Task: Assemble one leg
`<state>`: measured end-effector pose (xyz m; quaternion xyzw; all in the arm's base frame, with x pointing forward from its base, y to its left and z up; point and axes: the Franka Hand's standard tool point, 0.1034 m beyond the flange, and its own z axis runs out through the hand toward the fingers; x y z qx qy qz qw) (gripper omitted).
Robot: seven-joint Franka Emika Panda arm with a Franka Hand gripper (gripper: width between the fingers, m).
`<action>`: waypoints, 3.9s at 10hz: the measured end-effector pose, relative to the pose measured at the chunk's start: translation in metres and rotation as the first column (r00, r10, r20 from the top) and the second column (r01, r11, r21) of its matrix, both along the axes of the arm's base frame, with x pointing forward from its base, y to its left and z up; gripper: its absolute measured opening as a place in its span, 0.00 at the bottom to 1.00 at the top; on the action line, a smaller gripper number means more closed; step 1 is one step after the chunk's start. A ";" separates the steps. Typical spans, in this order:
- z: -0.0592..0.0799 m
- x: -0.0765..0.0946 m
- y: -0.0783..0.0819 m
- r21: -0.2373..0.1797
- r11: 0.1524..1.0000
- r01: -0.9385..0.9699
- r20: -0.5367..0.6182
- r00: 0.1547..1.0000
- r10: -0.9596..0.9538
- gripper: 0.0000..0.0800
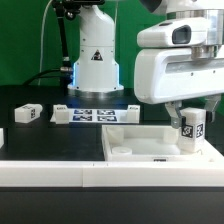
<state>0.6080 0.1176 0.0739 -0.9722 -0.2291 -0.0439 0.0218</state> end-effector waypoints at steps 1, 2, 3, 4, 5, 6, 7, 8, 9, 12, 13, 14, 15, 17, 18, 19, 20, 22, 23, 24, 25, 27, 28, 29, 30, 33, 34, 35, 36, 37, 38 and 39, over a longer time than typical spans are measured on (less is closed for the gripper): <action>0.000 0.000 0.000 0.001 1.000 0.010 -0.001 1.000 -0.010 0.49; 0.000 0.000 0.000 0.002 1.000 0.022 -0.002 1.000 -0.022 0.36; 0.000 0.000 0.000 0.004 1.000 0.030 -0.003 1.000 -0.030 0.36; -0.001 0.000 0.000 0.018 0.992 0.121 -0.011 0.993 -0.121 0.36; -0.001 0.000 -0.001 0.034 0.977 0.210 -0.020 0.978 -0.210 0.36; -0.001 0.001 -0.001 0.054 0.944 0.326 -0.032 0.945 -0.325 0.36; -0.001 0.001 -0.002 0.071 0.901 0.428 -0.038 0.904 -0.426 0.36; -0.002 0.001 -0.003 0.091 0.848 0.522 -0.042 0.853 -0.520 0.36; -0.002 0.001 -0.003 0.109 0.779 0.617 -0.048 0.786 -0.616 0.36; -0.003 0.001 -0.003 0.118 0.513 0.850 -0.089 0.524 -0.847 0.36; -0.003 0.002 -0.003 0.113 0.406 0.907 -0.103 0.417 -0.903 0.36; -0.003 0.002 -0.004 0.107 0.323 0.940 -0.110 0.334 -0.936 0.36; -0.003 0.002 -0.005 0.103 0.270 0.957 -0.125 0.281 -0.951 0.36; -0.003 0.003 -0.011 0.105 0.182 0.978 -0.156 0.196 -0.968 0.36; -0.003 0.003 -0.009 0.103 0.164 0.981 -0.161 0.179 -0.971 0.36; -0.003 0.003 -0.009 0.104 0.175 0.979 -0.160 0.190 -0.969 0.36; -0.003 0.003 -0.009 0.107 0.215 0.971 -0.153 0.230 -0.961 0.65; -0.004 0.001 -0.008 0.101 0.320 0.942 -0.140 0.332 -0.933 0.78; -0.003 0.002 -0.007 0.093 0.473 0.876 -0.119 0.481 -0.869 0.80; -0.001 0.004 -0.006 0.093 0.568 0.818 -0.104 0.575 -0.811 0.81; 0.000 0.004 -0.005 0.079 0.671 0.737 -0.087 0.676 -0.732 0.81; 0.002 0.010 -0.003 0.024 0.869 0.494 -0.056 0.869 -0.492 0.81; 0.002 0.010 -0.003 0.015 0.900 0.437 -0.050 0.899 -0.435 0.81; 0.002 0.009 -0.002 -0.008 0.939 0.344 -0.032 0.938 -0.345 0.81; 0.002 0.010 0.000 -0.019 0.962 0.271 -0.017 0.962 -0.271 0.81; 0.002 0.011 -0.003 -0.026 0.987 0.160 -0.012 0.987 -0.161 0.81; 0.002 0.011 -0.003 -0.025 0.986 0.165 -0.013 0.986 -0.165 0.81; 0.002 0.011 -0.003 -0.025 0.986 0.165 -0.013 0.986 -0.165 0.66; 0.002 0.011 -0.003 -0.025 0.986 0.165 -0.013 0.986 -0.165 0.49; 0.002 0.011 -0.003 -0.025 0.985 0.169 -0.013 0.985 -0.170 0.49; 0.002 0.011 -0.003 -0.023 0.983 0.183 -0.014 0.983 -0.184 0.36; 0.002 0.011 -0.003 -0.022 0.982 0.185 -0.014 0.983 -0.185 0.36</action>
Offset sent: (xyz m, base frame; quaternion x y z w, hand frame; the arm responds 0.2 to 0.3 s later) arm 0.0047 -0.0029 -0.0030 0.0101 0.0021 0.1746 0.9846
